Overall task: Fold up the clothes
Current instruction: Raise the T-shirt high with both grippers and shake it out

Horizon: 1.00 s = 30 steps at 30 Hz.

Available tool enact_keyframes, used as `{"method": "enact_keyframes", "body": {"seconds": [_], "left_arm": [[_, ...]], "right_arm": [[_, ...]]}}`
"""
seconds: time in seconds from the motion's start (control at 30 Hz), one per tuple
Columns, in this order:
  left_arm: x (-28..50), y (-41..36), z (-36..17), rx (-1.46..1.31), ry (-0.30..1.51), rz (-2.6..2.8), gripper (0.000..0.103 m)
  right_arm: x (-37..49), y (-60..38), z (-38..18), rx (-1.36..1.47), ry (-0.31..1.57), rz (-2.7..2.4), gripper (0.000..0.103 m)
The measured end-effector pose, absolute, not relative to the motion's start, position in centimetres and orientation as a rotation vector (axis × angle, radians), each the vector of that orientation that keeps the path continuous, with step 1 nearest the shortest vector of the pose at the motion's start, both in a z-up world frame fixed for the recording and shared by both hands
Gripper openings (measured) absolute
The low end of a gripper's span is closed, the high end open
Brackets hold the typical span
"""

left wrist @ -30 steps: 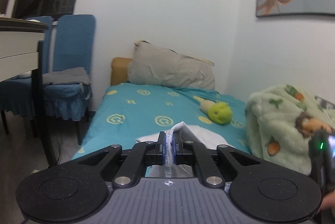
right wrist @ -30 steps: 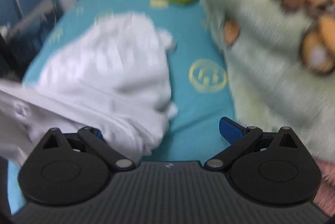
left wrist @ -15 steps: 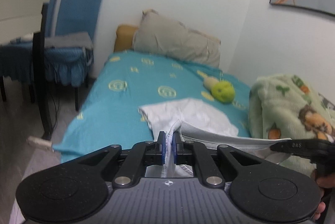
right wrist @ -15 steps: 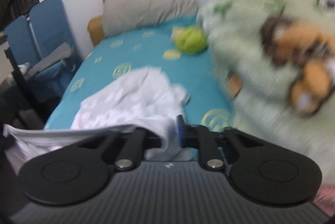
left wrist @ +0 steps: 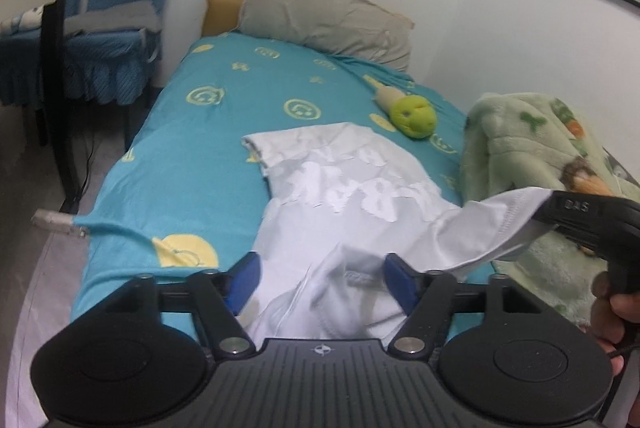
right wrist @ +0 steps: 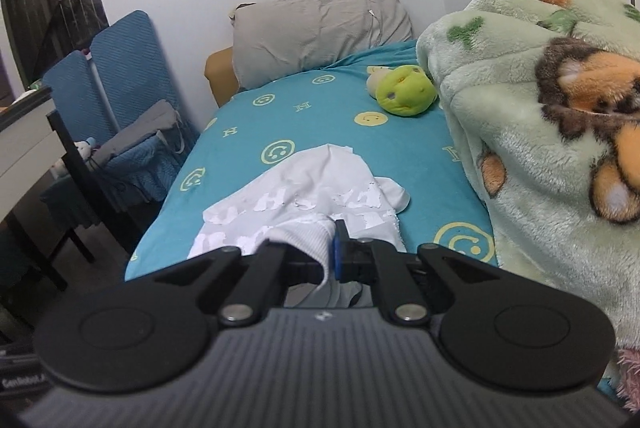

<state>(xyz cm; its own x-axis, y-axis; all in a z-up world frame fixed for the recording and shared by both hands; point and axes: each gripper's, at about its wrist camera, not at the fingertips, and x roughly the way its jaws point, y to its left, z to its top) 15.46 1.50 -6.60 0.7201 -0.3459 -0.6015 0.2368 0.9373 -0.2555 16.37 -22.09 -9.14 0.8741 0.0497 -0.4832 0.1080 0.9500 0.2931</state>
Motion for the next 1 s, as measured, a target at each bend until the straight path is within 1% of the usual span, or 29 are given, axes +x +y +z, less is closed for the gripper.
{"method": "enact_keyframes", "body": {"seconds": [0.07,0.23,0.43,0.53,0.67,0.7,0.73,0.77,0.8,0.83,0.87,0.93,1.0], "left_arm": [[15.6,0.8,-6.7,-0.147,0.690,-0.312,0.079],[16.0,-1.0,-8.3,-0.086,0.757,-0.312,0.079],[15.2,-2.4,-9.1,-0.013,0.718,-0.247,0.079],[15.5,-1.1,-9.7,-0.059,0.760,-0.128,0.080],[15.8,1.4,-10.1,-0.033,0.802,-0.003,0.082],[15.7,2.1,-9.7,-0.056,0.792,0.022,0.084],[15.7,2.7,-9.4,-0.080,0.778,0.054,0.084],[15.7,3.2,-9.0,-0.100,0.758,0.093,0.084],[15.8,3.5,-8.5,-0.110,0.736,0.129,0.084],[15.9,3.8,-8.1,-0.119,0.709,0.156,0.084],[16.2,4.0,-7.7,-0.132,0.682,0.177,0.084],[16.6,4.3,-6.9,-0.155,0.621,0.200,0.084],[16.6,4.1,-5.5,-0.138,0.531,0.216,0.084]], "right_arm": [[16.2,-22.0,-9.1,0.332,0.498,-0.022,0.007],[15.6,-21.6,-8.5,0.335,0.437,-0.012,0.007],[15.2,-21.9,-8.1,0.359,0.395,-0.024,0.007],[14.8,-22.2,-8.0,0.347,0.356,-0.083,0.007],[14.9,-22.8,-8.4,0.326,0.328,-0.234,0.010],[15.3,-23.2,-8.8,0.331,0.352,-0.257,0.013],[15.8,-23.6,-9.4,0.341,0.389,-0.276,0.026],[16.3,-23.9,-10.0,0.347,0.429,-0.293,0.046],[16.8,-23.9,-10.5,0.330,0.466,-0.320,0.056],[17.4,-23.9,-11.1,0.307,0.502,-0.349,0.071],[17.8,-23.8,-11.5,0.281,0.528,-0.371,0.077],[18.3,-23.7,-11.8,0.260,0.531,-0.375,0.077],[18.5,-23.6,-11.0,0.250,0.504,-0.368,0.077]]}}
